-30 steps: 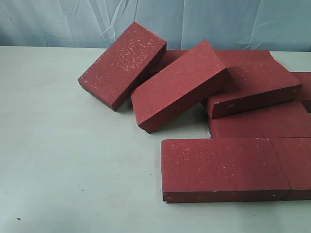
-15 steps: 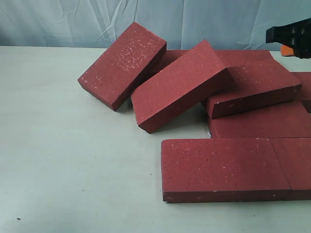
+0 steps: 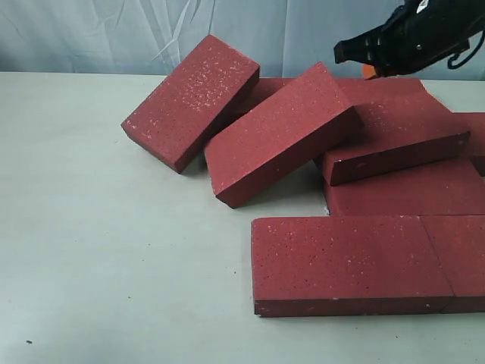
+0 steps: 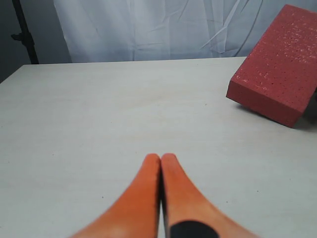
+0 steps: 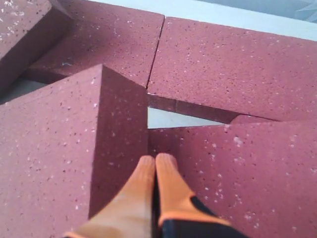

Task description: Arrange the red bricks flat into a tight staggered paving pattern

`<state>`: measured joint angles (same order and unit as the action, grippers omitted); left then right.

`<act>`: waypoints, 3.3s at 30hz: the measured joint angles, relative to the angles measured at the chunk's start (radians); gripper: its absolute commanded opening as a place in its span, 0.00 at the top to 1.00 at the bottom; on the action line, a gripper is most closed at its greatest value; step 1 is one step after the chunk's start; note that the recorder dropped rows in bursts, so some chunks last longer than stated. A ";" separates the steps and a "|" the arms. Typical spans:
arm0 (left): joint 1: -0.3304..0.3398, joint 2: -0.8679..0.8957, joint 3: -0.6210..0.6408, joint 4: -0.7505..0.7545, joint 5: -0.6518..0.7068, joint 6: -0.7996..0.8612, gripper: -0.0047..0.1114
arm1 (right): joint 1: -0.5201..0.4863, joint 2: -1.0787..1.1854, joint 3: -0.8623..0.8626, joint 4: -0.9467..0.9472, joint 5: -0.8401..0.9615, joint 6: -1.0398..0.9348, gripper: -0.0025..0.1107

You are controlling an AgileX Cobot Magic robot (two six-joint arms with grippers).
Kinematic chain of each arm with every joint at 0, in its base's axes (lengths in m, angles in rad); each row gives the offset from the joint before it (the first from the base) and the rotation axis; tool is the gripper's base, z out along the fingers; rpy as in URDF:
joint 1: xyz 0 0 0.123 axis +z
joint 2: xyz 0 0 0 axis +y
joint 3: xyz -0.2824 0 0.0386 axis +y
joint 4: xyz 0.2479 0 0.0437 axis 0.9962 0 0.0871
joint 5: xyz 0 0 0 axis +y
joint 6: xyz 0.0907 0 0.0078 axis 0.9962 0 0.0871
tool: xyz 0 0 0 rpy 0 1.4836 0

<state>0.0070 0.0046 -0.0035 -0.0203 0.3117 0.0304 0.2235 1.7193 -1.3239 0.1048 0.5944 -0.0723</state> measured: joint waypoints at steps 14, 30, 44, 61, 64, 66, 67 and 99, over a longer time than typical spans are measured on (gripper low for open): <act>0.000 0.000 0.000 0.000 0.000 0.000 0.96 | 0.331 0.091 -0.014 0.007 0.005 -0.022 0.98; 0.000 0.000 0.000 0.000 0.000 0.000 0.96 | 0.339 0.153 -0.014 0.011 0.048 0.004 0.98; 0.000 0.000 0.000 0.000 0.000 0.000 0.96 | 0.300 0.297 -0.014 -0.142 0.071 0.173 0.98; 0.000 0.000 0.000 0.000 0.000 0.000 0.96 | 0.408 0.341 -0.017 -0.086 -0.002 0.155 0.98; 0.000 0.000 0.000 0.000 0.000 0.000 0.96 | 0.456 0.350 -0.017 -0.073 -0.027 0.155 0.98; 0.000 0.000 0.000 0.000 0.000 0.000 0.96 | 0.482 0.350 -0.017 -0.068 -0.046 0.155 0.98; 0.000 0.000 0.000 0.000 0.000 0.000 0.96 | 0.490 0.350 -0.017 -0.068 -0.055 0.155 0.98; 0.000 0.000 0.000 0.000 0.000 0.000 0.96 | 0.531 0.027 -0.017 0.063 -0.055 0.155 0.98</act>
<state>0.0070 0.0046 -0.0035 -0.0203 0.3117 0.0304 0.7545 1.7460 -1.3413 0.1677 0.5393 0.0832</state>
